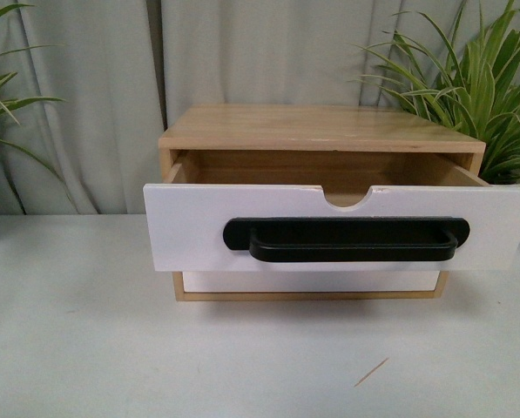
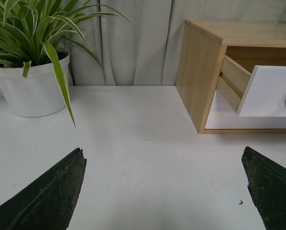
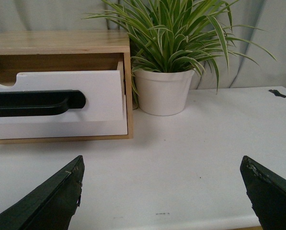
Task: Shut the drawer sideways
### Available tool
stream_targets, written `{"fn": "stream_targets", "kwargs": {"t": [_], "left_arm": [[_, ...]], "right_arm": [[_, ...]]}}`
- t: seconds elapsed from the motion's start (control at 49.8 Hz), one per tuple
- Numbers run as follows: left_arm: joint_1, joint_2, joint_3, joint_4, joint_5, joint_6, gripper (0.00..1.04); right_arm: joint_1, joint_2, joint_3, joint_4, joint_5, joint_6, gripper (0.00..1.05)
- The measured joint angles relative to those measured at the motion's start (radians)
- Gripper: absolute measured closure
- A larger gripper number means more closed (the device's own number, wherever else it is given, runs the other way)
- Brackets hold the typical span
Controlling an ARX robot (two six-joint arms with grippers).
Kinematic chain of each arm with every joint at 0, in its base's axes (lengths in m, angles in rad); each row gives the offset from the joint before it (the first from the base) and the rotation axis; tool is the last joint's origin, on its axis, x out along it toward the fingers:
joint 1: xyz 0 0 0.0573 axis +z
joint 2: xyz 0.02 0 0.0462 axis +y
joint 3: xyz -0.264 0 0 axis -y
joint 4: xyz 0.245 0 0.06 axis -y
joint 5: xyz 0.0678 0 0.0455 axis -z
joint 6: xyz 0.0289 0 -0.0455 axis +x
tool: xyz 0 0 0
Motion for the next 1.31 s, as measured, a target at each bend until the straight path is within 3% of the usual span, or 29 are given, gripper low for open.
{"fn": "stream_targets", "kwargs": {"t": [0.06, 0.08, 0.1, 0.141, 0.161, 0.201, 0.241, 0.301, 0.502, 0.643, 0.763, 1.024, 1.305], "left_arm": [[-0.01, 0.008, 0.002, -0.005, -0.035, -0.004, 0.06], [-0.035, 0.026, 0.01, -0.025, -0.127, -0.024, 0.06], [-0.092, 0.082, 0.031, -0.053, -0.285, -0.06, 0.06], [-0.151, 0.16, 0.053, -0.055, -0.414, -0.109, 0.06], [-0.186, 0.213, 0.07, -0.055, -0.519, -0.149, 0.06], [-0.232, 0.286, 0.094, -0.055, -0.595, -0.195, 0.06], [-0.272, 0.357, 0.119, -0.048, -0.673, -0.256, 0.06], [-0.338, 0.518, 0.176, 0.004, -0.721, -0.407, 0.06], [-0.499, 1.021, 0.377, 0.248, -0.519, -0.819, 0.06], [-0.578, 1.252, 0.504, 0.333, -0.435, -0.917, 0.06], [-0.626, 1.39, 0.583, 0.354, -0.399, -0.942, 0.06], [-0.637, 1.46, 0.632, 0.354, -0.367, -0.961, 0.06], [-0.628, 1.516, 0.697, 0.362, -0.327, -0.959, 0.06]], "right_arm": [[-0.001, 0.002, 0.0, -0.001, -0.009, -0.002, 0.09], [-0.033, 0.031, 0.021, -0.053, -0.125, -0.027, 0.09], [-0.067, 0.068, 0.044, -0.106, -0.201, -0.044, 0.09], [-0.138, 0.177, 0.095, -0.2, -0.438, -0.106, 0.09], [-0.151, 0.205, 0.106, -0.216, -0.483, -0.117, 0.09], [-0.185, 0.306, 0.141, -0.252, -0.622, -0.162, 0.09], [-0.191, 0.375, 0.161, -0.254, -0.701, -0.196, 0.09], [-0.188, 0.482, 0.19, -0.217, -0.759, -0.268, 0.09], [-0.148, 0.715, 0.224, -0.033, -0.587, -0.702, 0.09], [-0.124, 0.806, 0.224, 0.103, -0.534, -0.912, 0.09], [-0.066, 0.891, 0.227, 0.21, -0.482, -0.97, 0.09], [0.042, 1.085, 0.297, 0.385, -0.382, -0.982, 0.09], [0.127, 1.23, 0.404, 0.444, -0.325, -0.98, 0.09]]}}
